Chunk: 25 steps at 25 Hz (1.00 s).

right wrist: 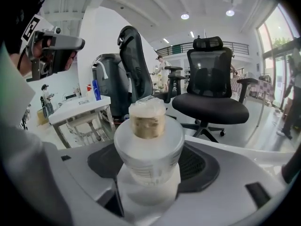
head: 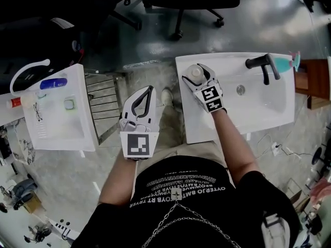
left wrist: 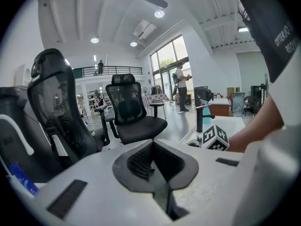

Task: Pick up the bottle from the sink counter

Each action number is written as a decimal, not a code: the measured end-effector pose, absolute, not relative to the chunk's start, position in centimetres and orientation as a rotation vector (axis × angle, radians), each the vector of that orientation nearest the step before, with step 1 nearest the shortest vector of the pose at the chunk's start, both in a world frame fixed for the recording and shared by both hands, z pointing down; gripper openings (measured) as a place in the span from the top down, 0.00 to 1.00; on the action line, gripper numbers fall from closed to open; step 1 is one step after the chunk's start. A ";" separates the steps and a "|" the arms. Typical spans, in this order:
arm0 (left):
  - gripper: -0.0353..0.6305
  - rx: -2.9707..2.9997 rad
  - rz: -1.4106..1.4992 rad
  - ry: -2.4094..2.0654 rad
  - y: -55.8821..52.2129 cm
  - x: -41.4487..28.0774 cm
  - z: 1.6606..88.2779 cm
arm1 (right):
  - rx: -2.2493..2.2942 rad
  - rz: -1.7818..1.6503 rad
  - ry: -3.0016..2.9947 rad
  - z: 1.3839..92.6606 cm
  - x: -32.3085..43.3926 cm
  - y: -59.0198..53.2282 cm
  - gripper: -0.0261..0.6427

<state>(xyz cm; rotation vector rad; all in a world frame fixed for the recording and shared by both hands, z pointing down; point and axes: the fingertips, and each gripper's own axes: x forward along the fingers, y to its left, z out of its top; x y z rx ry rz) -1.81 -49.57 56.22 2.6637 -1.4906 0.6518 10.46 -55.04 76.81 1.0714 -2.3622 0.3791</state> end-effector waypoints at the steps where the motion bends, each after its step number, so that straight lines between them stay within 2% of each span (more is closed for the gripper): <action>1: 0.94 2.662 0.647 -1.501 -49.5 -1.9 55.8 | 1.073 0.382 -2.356 76.8 10.5 -55.0 0.47; 11: 0.94 2.636 0.602 -1.619 -49.2 -1.5 51.0 | 0.997 0.430 -2.399 72.0 12.1 -53.0 0.47; 25: 0.94 2.620 0.491 -1.667 -47.2 2.4 44.1 | 0.902 0.344 -2.487 58.1 15.0 -51.8 0.47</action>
